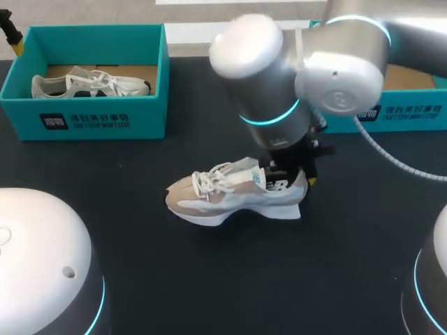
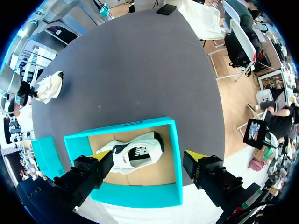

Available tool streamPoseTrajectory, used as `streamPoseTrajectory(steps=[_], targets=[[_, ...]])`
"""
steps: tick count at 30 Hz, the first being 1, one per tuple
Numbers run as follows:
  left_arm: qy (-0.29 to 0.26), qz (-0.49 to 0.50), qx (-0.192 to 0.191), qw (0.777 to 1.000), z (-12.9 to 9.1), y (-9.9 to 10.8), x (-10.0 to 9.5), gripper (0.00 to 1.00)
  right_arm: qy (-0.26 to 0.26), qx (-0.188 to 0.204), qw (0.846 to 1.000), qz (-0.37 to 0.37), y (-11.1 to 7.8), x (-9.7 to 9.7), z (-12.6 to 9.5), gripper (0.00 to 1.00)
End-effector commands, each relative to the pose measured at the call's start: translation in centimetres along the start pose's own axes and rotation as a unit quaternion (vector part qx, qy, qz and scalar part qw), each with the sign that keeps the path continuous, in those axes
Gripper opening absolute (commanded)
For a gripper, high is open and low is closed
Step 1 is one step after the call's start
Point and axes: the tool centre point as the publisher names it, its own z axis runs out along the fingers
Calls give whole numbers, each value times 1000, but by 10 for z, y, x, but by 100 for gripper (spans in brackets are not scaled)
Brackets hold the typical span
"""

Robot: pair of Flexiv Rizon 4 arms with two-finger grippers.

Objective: Take the shoe out of the shoebox, open the shoe tongue, remove and reinsert the insole, then place the shoe into the shoebox

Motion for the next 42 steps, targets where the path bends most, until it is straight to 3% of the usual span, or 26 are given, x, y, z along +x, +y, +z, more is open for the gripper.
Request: streamPoseTrajectory(steps=[1,20,21,22,26,27,28,31,38,42], targets=[[1,0,0,1000,0,-1,0,100,2,1,1000,1,-1,10,21,0],[1,0,0,1000,0,-1,0,100,5,23,1000,-10,-9,33,62,0],[1,0,0,1000,0,-1,0,100,4,24,1000,-10,-9,33,62,32],[1,0,0,1000,0,-1,0,100,4,24,1000,-10,-9,33,62,48],[1,0,0,1000,0,-1,0,100,4,27,1000,-5,-10,32,61,53],[1,0,0,1000,0,-1,0,100,4,26,1000,-5,-10,31,58,59],[1,0,0,1000,0,-1,0,100,4,25,1000,-4,-9,30,56,73],[1,0,0,1000,0,-1,0,100,9,19,1000,-3,-7,25,43,99],[1,0,0,1000,0,-1,0,100,27,4,1000,-9,-5,15,7,100],[1,0,0,1000,0,-1,0,100,29,-6,998,-49,-5,11,-15,100]])
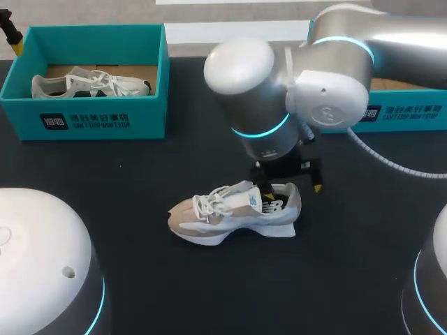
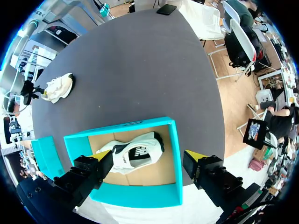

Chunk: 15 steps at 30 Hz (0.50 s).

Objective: Take the shoe out of the shoebox, open the shoe tongue, remove and reinsert the insole, then place the shoe into the shoebox

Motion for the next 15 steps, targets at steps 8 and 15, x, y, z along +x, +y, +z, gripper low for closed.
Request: streamPoseTrajectory(steps=[8,15], targets=[[1,0,0,1000,0,0,0,100,60,-42,979,-189,5,-23,-74,100],[1,0,0,1000,0,0,0,100,46,-53,899,-432,8,-29,-100,100]])
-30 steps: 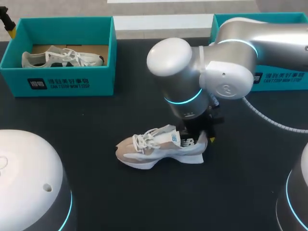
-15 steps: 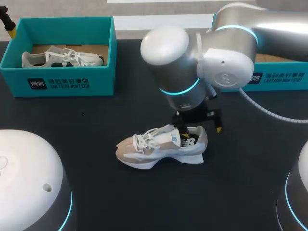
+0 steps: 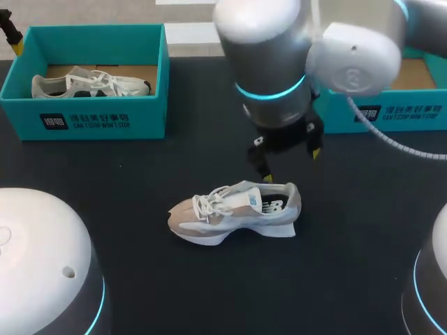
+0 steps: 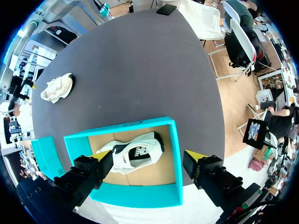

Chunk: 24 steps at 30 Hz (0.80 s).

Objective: Take the shoe out of the shoebox, open the shoe tongue, remove and reinsert the insole, then place the shoe into the shoebox

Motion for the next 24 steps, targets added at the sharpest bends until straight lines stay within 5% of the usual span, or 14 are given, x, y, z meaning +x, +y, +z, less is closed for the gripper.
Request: streamPoseTrajectory(steps=[1,3,19,24], targets=[[1,0,0,1000,0,-1,0,100,5,6,965,-263,-4,-14,-16,100],[1,0,0,1000,0,-1,0,100,-50,40,952,-299,-4,-27,-17,100],[1,0,0,1000,0,-1,0,100,-50,40,952,-299,-4,-27,-17,100],[1,0,0,1000,0,-1,0,100,45,-47,915,-399,-3,-21,-7,100]])
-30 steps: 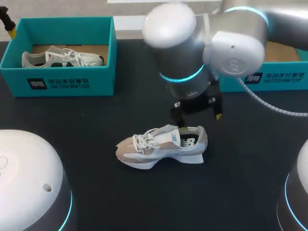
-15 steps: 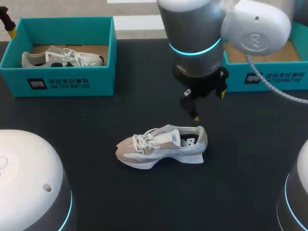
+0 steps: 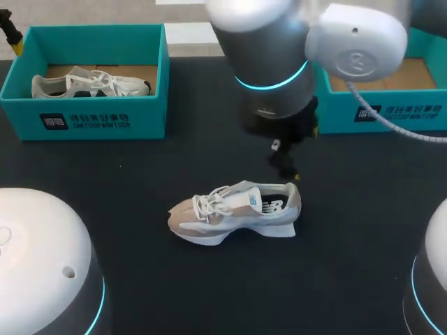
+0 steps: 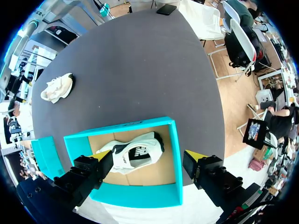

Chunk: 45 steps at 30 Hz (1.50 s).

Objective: Take the shoe out of the shoebox, open the shoe tongue, remove and reinsert the insole, then place the shoe into the shoebox

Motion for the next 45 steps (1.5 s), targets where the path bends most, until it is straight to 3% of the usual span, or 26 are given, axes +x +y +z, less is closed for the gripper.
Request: streamPoseTrajectory(steps=[1,7,12,17,21,26,45], targets=[[1,0,0,1000,0,-1,0,100,58,-105,988,-101,0,0,15,100],[1,0,0,1000,0,-1,0,100,79,-194,960,-185,-5,4,25,100],[1,0,0,1000,0,-1,0,100,67,-259,938,-221,-10,4,33,100],[1,0,0,1000,0,-1,0,100,56,-299,919,-249,-16,2,36,100],[1,0,0,1000,0,-1,0,100,56,-309,912,-264,-22,-3,40,100],[1,0,0,1000,0,-1,0,100,96,-329,901,-266,-27,-6,52,100],[1,0,0,1000,0,-1,0,100,102,-327,901,-264,-28,-7,53,100]])
